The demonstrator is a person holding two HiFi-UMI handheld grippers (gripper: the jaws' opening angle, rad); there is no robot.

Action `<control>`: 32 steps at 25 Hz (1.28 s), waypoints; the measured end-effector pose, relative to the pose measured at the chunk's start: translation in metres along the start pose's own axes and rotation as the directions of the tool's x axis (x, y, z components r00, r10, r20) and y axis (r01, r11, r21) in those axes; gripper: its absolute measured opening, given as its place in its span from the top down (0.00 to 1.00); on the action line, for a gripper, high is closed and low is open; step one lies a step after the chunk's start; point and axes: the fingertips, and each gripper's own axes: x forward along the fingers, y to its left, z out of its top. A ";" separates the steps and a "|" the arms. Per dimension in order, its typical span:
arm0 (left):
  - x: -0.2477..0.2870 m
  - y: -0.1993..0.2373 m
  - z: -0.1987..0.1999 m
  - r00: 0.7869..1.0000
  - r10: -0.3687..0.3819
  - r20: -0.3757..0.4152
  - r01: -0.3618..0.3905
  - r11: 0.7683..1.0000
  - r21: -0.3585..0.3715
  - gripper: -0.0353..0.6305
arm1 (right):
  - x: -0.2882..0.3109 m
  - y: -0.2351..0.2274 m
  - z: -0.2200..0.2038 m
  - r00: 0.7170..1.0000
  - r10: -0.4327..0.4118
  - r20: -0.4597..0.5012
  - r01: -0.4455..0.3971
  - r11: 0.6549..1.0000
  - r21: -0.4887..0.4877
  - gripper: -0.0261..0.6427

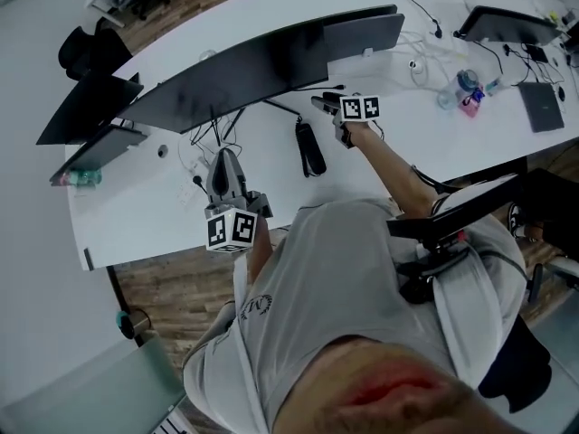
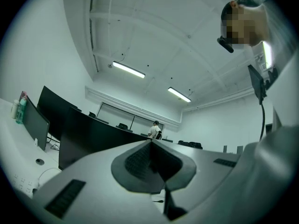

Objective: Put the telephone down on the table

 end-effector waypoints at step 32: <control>0.098 -0.071 0.061 0.942 -0.330 0.056 0.321 0.938 0.128 0.93 | -0.161 0.282 0.184 0.917 0.151 0.370 0.128 0.766 -0.631 0.94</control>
